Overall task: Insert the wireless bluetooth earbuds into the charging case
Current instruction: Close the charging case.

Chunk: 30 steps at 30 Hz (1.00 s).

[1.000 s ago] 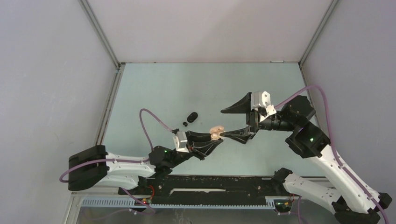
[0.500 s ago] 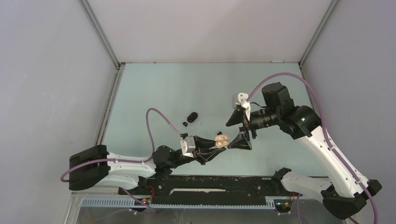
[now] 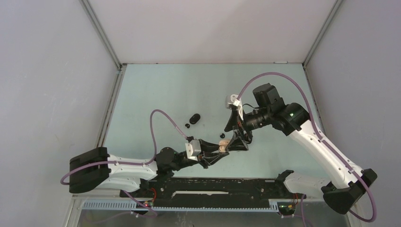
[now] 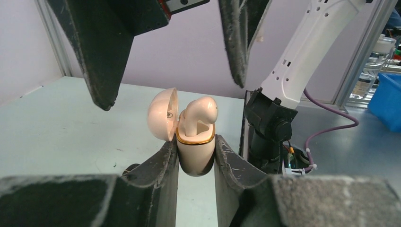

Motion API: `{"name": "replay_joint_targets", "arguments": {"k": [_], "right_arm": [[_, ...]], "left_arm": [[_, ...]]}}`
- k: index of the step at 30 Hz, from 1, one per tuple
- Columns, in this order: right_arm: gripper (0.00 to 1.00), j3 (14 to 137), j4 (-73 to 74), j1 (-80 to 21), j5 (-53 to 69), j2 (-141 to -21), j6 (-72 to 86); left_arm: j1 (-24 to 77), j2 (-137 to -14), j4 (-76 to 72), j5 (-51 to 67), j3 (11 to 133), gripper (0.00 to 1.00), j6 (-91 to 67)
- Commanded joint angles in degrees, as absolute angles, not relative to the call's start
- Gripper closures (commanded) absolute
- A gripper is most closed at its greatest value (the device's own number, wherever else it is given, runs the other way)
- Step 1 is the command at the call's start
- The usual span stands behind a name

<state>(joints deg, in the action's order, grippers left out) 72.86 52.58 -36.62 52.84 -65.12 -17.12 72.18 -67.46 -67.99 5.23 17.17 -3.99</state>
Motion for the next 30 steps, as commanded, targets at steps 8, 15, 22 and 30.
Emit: {"name": "replay_joint_targets", "arguments": {"k": [8, 15, 22, 30], "right_arm": [[0.0, 72.42, 50.57, -36.79, 49.41, -66.87, -17.04], [0.01, 70.42, 50.54, -36.22, 46.76, -66.75, -18.46], [0.01, 70.84, 51.45, -35.93, 52.7, -65.14, -18.71], [0.09, 71.1, 61.48, -38.44, 57.24, -63.04, -27.98]], "left_arm": [[72.16, -65.24, -67.6, 6.99, 19.14, 1.0, -2.2], [72.16, -64.54, -67.09, 7.11, 19.17, 1.0, -2.27], [72.16, -64.58, -66.54, 6.64, 19.25, 1.0, -2.41], [72.16, -64.43, -65.85, 1.99, 18.95, 1.0, -3.97]]}}
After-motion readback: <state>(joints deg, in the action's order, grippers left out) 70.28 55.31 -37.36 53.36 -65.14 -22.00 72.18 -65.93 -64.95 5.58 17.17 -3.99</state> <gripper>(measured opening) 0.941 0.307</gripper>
